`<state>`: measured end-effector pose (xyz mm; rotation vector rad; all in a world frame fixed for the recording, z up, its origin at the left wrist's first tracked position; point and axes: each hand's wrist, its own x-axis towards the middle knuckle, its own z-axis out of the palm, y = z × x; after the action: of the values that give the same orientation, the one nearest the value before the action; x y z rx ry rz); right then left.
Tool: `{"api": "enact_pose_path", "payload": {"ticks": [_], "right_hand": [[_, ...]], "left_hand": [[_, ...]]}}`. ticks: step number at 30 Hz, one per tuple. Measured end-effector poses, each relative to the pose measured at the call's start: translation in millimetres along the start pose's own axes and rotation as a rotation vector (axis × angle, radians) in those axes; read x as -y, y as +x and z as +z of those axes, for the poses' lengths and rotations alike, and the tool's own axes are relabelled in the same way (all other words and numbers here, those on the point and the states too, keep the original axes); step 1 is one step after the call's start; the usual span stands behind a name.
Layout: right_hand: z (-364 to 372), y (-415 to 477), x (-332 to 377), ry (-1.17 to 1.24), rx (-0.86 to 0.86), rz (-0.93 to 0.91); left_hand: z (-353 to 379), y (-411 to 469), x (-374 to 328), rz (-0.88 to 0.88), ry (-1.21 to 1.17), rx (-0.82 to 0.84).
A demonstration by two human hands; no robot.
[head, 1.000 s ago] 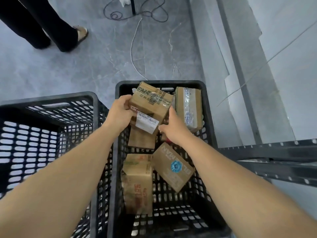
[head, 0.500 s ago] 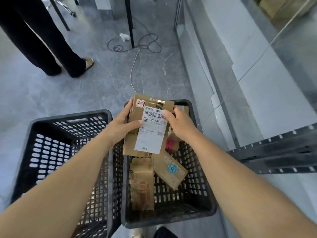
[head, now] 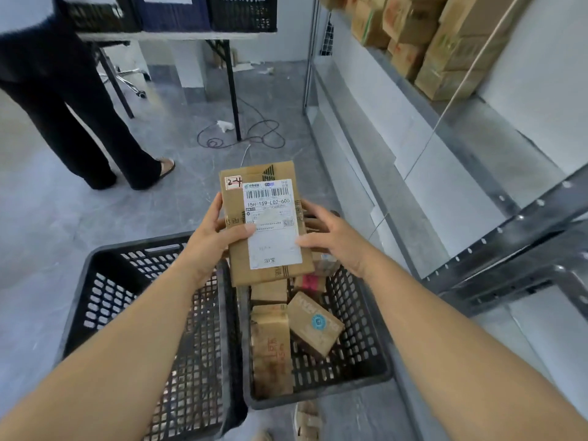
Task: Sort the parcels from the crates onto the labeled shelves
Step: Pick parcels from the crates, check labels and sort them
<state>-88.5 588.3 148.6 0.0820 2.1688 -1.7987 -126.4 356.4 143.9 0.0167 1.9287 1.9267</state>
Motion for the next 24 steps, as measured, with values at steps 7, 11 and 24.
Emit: {"api": "enact_pose_path", "payload": {"ticks": [7,11,24], "right_hand": [[23,-51,0,0.169,-0.037,-0.013],[35,-79,0,0.165,-0.163,-0.059],[39,-195,-7,0.086,-0.49,-0.137]], "left_hand": [[-5,-23,-22,0.07,0.03,0.139],[3,-33,-29,0.11,0.068,0.216],[81,-86,-41,0.24,0.136,0.468]]}}
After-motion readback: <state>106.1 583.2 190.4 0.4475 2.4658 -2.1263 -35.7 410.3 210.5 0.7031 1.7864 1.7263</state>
